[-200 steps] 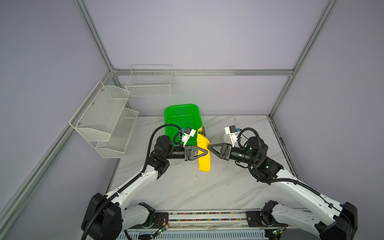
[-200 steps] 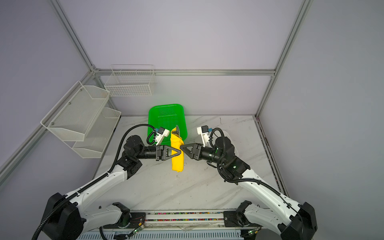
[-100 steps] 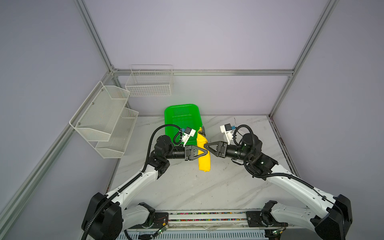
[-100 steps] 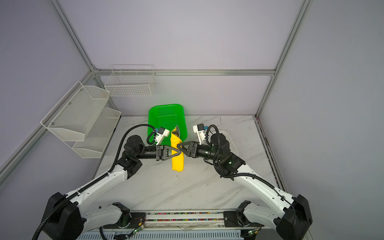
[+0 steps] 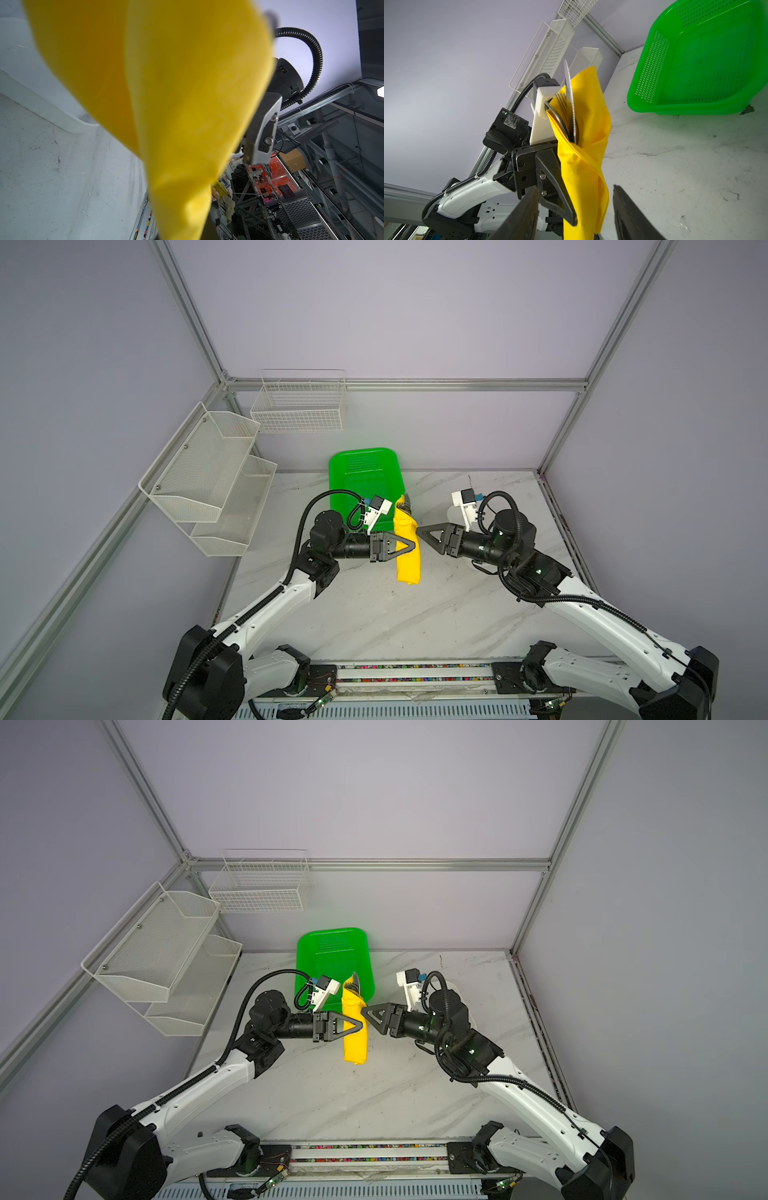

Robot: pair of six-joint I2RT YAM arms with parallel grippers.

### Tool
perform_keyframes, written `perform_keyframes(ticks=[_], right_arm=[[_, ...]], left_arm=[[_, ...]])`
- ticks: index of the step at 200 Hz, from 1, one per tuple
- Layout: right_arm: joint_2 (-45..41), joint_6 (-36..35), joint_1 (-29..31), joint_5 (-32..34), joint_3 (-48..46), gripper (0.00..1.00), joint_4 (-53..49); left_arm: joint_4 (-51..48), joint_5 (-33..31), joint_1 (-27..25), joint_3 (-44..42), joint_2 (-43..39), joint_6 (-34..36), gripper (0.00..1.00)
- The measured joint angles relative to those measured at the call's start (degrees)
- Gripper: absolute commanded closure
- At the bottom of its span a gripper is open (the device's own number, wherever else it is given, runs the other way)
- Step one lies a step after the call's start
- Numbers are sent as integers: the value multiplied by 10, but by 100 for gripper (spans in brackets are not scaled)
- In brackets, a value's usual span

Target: Place the utensils on the paper napkin and roll it up

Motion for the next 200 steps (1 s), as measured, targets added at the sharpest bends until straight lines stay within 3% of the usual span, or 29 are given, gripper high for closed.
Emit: perform_keyframes(ticks=[35,111,143,200], right_arm=[[40,14,0,-16,0,42,18],[94,31,0,-75,0,53,108],[99,30,0,-89,0,70,123],[94,24,0,-87,-8,82,142]], left_arm=[[0,1,0,0,0,1,95],[-3,8,1,0,1,1,93],[-3,16,1,0,1,1,91],[0,21,1,0,1,-1,77]])
